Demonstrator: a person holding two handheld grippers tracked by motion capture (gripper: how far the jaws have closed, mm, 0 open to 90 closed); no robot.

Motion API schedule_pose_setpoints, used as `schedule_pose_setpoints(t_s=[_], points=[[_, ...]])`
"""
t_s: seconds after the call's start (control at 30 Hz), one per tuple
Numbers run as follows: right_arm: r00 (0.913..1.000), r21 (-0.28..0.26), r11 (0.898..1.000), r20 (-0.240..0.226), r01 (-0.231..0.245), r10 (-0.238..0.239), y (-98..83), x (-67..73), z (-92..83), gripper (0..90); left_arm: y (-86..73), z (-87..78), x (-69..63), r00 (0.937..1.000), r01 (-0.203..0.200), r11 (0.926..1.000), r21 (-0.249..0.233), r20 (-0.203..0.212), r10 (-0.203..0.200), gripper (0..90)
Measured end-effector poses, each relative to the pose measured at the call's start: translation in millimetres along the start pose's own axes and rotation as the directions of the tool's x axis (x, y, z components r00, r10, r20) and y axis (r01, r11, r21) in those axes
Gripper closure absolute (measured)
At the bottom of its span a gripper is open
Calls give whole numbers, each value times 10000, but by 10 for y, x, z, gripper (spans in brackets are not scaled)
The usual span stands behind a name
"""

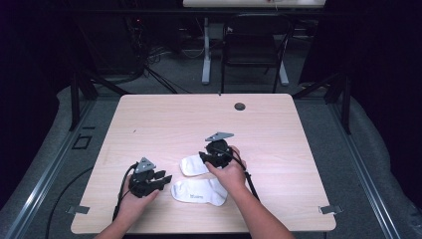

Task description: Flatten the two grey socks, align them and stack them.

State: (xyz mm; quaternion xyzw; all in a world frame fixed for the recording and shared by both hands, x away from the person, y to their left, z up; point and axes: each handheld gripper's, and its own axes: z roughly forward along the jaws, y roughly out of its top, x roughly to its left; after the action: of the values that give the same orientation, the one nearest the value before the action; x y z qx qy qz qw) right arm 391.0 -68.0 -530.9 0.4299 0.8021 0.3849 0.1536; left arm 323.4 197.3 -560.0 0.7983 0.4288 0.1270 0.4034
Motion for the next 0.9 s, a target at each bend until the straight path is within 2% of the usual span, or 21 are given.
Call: schedule_pose_setpoints(t_s=[0.07,0.13,0.27,0.3,0.4,0.5,0.6,0.73,0.77,0.9], points=[[9997,185,9998,259,-39,34,-56,-103,6,662,32,17,18,9999,122,9998,-136,82,-121,639],[9982,262,9987,412,-440,429,-139,-232,7,672,95,44,39,9996,225,9993,-290,165,-220,640],[9952,293,9964,598,-795,776,-248,-355,1,684,235,128,22,9998,33,9990,-443,206,-24,654],[9949,400,9962,680,-778,750,-273,-377,5,686,273,159,10,9998,-130,9995,-289,145,134,668],[9945,537,9958,787,-738,695,-317,-401,26,688,356,252,-59,9987,-502,9986,-187,18,502,700],[9948,706,9956,862,-610,548,-363,-406,44,688,414,368,-149,9947,-1031,9946,111,-45,1031,735],[9943,801,9949,930,-605,529,-417,-402,50,691,423,461,-186,9943,-1067,9938,316,-40,1069,754],[9935,832,9934,896,-784,709,-476,-412,59,700,405,559,-200,9925,-1211,9904,672,-67,1219,732],[9934,810,9935,887,-805,732,-485,-412,57,703,395,575,-187,9908,-1334,9871,884,-115,1349,730],[9929,810,9925,842,-910,842,-500,-411,37,713,337,621,-129,9910,-1266,9845,1213,-275,1308,726]])
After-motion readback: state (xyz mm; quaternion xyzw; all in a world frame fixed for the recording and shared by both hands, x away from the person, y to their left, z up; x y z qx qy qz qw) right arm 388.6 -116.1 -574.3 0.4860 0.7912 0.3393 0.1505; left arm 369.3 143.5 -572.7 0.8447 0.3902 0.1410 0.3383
